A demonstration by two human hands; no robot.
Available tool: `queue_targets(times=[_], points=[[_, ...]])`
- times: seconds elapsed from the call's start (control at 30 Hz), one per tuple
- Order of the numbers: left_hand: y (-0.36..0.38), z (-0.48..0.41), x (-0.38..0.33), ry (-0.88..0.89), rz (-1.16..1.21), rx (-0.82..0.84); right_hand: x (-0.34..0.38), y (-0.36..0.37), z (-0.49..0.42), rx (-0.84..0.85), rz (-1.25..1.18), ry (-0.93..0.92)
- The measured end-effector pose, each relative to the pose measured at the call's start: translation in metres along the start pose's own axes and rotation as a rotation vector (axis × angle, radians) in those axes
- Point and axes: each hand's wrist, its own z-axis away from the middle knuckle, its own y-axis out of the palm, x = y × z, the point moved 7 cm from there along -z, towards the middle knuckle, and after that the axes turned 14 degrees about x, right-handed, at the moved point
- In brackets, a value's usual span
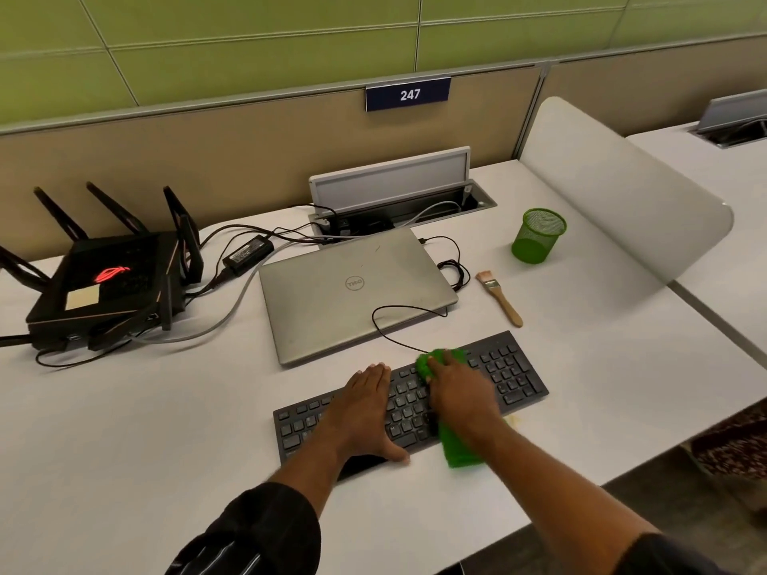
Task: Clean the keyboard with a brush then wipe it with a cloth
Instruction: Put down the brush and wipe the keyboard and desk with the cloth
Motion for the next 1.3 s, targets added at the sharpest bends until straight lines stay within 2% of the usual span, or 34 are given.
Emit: queue_targets(times=[0.1, 0.17, 0.23, 0.33, 0.4, 0.47, 0.57, 0.63, 0.7, 0.83, 0.93, 1.0, 1.17, 1.23, 1.3], points=[[0.001, 0.0, 0.002, -0.001, 0.04, -0.01, 0.045, 0.021, 0.008, 0.051, 0.05, -0.215], [0.001, 0.0, 0.002, -0.003, 0.031, -0.007, 0.037, 0.017, 0.006, 0.032, 0.071, -0.248], [0.001, -0.001, 0.002, -0.008, 0.014, 0.007, 0.006, 0.009, 0.0, 0.021, 0.138, -0.205], [0.002, -0.002, 0.002, -0.021, 0.016, 0.022, -0.059, -0.007, -0.008, 0.032, 0.063, 0.036], [0.001, -0.001, 0.0, -0.031, 0.003, 0.029, -0.076, -0.011, -0.008, 0.029, 0.001, 0.161], [-0.004, -0.004, -0.006, -0.045, -0.019, 0.034, -0.056, -0.007, -0.006, 0.025, -0.033, 0.125], [-0.012, -0.014, -0.022, -0.051, -0.018, 0.041, -0.014, 0.009, -0.006, 0.069, 0.042, -0.061], [-0.013, -0.022, -0.032, -0.045, -0.017, 0.039, -0.02, 0.005, -0.009, 0.069, 0.066, -0.091], [-0.012, -0.026, -0.035, -0.043, -0.021, 0.041, -0.049, -0.01, -0.012, 0.031, 0.016, -0.047], [-0.01, -0.025, -0.034, -0.049, -0.009, 0.04, -0.12, -0.03, -0.015, -0.025, -0.101, 0.176], [-0.008, -0.026, -0.034, -0.058, -0.002, 0.046, -0.138, -0.03, -0.017, -0.039, -0.186, 0.257], [-0.008, -0.025, -0.035, -0.06, -0.003, 0.044, -0.126, -0.025, -0.017, -0.024, -0.195, 0.223], [-0.01, -0.025, -0.036, -0.06, 0.01, 0.044, -0.071, 0.006, -0.007, 0.046, -0.012, -0.02], [-0.01, -0.025, -0.036, -0.056, 0.013, 0.039, -0.085, 0.001, -0.007, 0.046, -0.029, 0.007], [-0.01, -0.023, -0.035, -0.049, 0.017, 0.04, -0.113, -0.006, -0.008, 0.03, -0.093, 0.121]])
